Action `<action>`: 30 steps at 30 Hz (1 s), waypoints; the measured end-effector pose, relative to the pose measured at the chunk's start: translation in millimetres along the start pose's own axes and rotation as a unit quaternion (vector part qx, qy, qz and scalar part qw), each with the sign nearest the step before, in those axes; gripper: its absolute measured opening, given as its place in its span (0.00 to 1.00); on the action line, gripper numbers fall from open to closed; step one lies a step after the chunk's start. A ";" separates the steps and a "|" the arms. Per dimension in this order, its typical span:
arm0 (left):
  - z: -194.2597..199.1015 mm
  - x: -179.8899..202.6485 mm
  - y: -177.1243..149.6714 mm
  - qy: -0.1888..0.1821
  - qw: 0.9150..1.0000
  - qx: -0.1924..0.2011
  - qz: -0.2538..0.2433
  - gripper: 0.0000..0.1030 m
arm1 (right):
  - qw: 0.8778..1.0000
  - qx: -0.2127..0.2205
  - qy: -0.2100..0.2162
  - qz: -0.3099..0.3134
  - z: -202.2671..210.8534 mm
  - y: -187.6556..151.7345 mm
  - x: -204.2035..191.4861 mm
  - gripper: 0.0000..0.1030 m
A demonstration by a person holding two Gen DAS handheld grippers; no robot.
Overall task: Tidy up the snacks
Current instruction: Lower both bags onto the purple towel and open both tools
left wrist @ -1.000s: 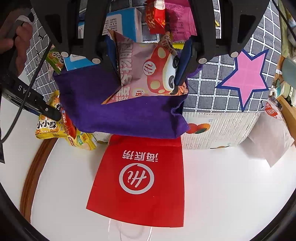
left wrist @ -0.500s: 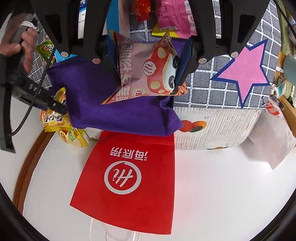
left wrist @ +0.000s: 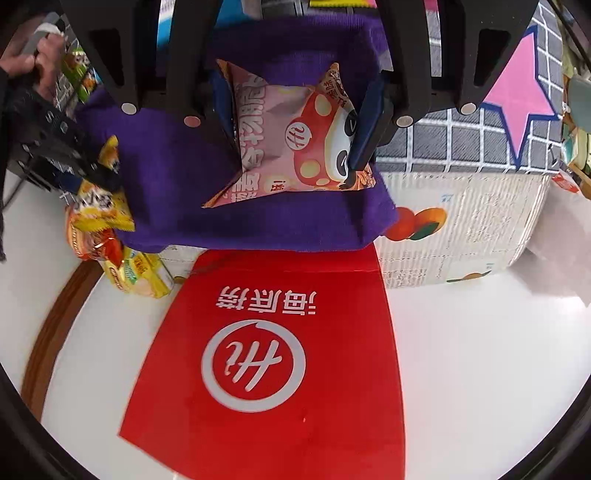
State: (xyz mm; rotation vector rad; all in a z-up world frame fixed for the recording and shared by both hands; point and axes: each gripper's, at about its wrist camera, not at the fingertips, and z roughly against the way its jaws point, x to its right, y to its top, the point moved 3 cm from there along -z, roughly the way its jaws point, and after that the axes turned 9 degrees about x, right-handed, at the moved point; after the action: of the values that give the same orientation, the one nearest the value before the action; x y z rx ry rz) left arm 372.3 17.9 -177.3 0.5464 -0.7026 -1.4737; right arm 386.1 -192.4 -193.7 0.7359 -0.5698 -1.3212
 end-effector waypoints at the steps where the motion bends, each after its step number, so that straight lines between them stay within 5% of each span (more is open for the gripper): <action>1: -3.7 -0.9 1.9 0.002 1.000 -0.001 0.003 0.53 | 1.000 -0.003 0.002 -0.001 -1.1 0.2 0.7 0.44; 23: -45.1 -6.0 -6.5 -0.005 0.999 -0.037 0.015 0.54 | 0.997 -0.076 0.002 -0.019 -31.2 -18.4 8.6 0.45; 27: -47.8 -3.7 -7.5 -0.005 0.999 -0.040 0.011 0.55 | 0.996 -0.086 0.007 -0.018 -31.0 -19.7 7.2 0.54; 30: -47.4 -3.2 -7.6 -0.005 0.999 -0.041 0.006 0.65 | 0.997 -0.074 0.014 -0.018 -26.6 -17.2 2.9 0.59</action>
State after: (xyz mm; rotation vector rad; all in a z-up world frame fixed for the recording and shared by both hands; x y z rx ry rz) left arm 401.0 16.6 -215.9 0.4707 -0.6490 -1.4875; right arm 395.1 -192.6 -224.1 0.6443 -0.4328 -1.3679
